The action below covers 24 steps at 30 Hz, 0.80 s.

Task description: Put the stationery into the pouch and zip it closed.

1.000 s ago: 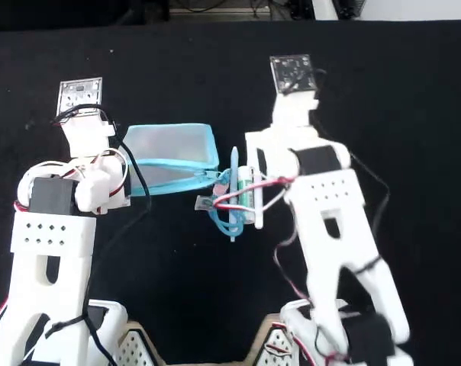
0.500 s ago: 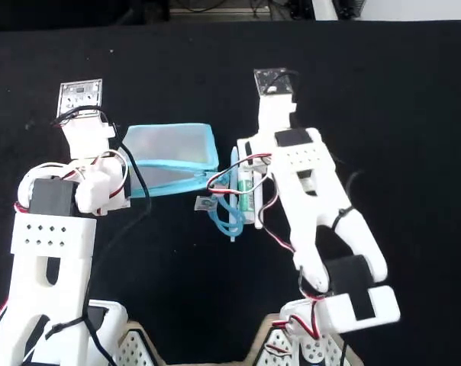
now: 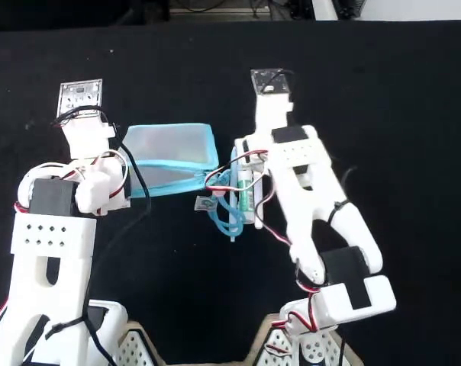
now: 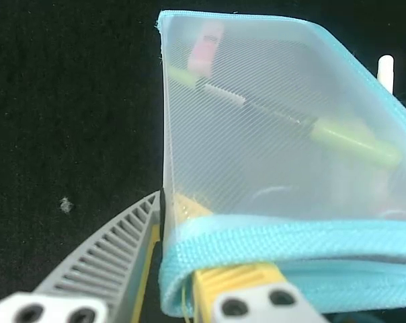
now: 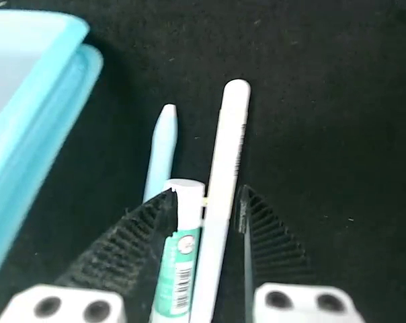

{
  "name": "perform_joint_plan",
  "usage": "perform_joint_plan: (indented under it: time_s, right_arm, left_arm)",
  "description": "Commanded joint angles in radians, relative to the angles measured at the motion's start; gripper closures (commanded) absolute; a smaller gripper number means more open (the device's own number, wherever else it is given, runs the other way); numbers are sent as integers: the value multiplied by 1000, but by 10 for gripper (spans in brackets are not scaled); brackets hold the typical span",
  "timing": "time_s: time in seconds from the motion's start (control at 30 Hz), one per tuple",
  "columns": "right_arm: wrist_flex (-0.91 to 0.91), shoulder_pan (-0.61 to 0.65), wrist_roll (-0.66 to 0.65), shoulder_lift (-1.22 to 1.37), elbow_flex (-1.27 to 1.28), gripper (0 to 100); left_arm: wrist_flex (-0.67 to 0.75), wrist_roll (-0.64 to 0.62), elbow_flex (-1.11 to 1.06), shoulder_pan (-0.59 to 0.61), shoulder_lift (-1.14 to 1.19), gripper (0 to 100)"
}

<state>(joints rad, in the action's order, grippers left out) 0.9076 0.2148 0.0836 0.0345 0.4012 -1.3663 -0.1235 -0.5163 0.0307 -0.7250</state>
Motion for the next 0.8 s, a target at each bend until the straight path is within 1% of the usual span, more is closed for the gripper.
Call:
perform_joint_plan:
  time_s: [0.0,0.33,0.43,0.67,0.77]
  right_arm:
    - [8,17,12,-7,-58,851]
    - [0,12,12,13,-61,851]
    - [0,6,11,79,-107,851]
    - [8,-64,11,277,-266,851]
    - [38,-68,11,326,-321,851]
  left_arm:
    - [6,-3,-12,12,5,968]
    - [6,-3,-13,12,5,968]
    - [6,-3,-13,12,5,967]
    - [6,-3,-15,12,5,967]
    - [6,-3,-15,12,5,967]
